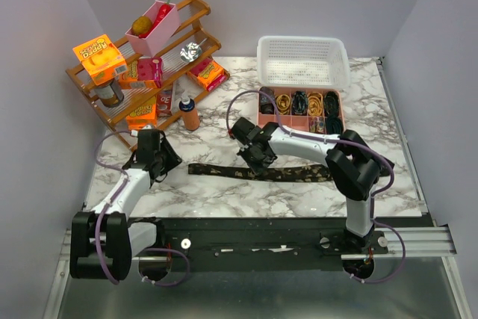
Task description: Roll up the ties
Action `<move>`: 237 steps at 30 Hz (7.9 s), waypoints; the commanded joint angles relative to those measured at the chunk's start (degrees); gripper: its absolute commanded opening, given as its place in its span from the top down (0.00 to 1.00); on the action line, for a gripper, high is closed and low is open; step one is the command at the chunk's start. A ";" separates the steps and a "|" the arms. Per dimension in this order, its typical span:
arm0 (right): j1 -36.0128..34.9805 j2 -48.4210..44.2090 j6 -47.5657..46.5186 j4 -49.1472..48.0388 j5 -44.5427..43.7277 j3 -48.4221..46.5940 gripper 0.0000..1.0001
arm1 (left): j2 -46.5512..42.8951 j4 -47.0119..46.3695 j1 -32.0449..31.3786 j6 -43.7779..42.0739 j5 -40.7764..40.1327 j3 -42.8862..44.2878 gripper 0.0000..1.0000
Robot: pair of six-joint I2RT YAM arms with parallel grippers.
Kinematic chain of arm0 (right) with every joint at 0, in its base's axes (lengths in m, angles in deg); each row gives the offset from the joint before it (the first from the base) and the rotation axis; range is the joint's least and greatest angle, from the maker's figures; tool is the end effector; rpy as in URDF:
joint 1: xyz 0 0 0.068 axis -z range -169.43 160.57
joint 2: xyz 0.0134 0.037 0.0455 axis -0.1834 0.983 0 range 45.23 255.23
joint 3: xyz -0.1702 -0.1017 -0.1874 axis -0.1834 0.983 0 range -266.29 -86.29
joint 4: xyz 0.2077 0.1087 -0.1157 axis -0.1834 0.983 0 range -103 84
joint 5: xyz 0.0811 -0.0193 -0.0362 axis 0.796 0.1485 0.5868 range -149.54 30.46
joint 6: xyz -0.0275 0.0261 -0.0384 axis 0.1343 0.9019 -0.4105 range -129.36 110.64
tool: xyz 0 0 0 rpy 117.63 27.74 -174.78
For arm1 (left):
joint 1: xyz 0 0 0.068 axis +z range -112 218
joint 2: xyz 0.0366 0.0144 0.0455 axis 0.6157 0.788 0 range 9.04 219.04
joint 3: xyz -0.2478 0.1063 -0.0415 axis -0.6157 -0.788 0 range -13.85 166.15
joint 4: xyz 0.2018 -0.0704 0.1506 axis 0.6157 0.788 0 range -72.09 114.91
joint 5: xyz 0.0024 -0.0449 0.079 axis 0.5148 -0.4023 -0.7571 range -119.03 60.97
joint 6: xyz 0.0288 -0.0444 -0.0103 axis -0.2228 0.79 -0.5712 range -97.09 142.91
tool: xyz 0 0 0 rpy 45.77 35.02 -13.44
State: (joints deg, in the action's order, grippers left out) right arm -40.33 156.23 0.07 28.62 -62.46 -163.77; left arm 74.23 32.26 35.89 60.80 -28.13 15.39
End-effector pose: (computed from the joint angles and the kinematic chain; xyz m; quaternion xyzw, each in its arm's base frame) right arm 0.2410 0.2938 0.1687 -0.3479 0.9283 0.0431 0.1244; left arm 0.2126 -0.0084 0.1736 -0.2863 0.8959 -0.1230 0.3165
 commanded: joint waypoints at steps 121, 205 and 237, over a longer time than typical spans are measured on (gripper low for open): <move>-4.57 18.02 0.85 -15.70 15.84 -25.89 0.99 | -3.84 -11.63 -6.15 -3.00 9.55 -3.57 1.00; 1.76 10.30 3.58 -12.18 19.54 -24.40 0.99 | -2.26 -11.89 -23.55 -3.35 -7.58 -0.23 1.00; 5.81 6.24 4.28 -12.36 13.64 -12.70 0.99 | 13.39 -20.41 -33.22 -2.65 -2.84 1.71 0.50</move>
State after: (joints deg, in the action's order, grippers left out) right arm -34.80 161.76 4.16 16.60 -47.38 -177.08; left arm 87.28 13.37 3.35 57.33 -31.75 16.92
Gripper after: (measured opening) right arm 0.011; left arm 0.358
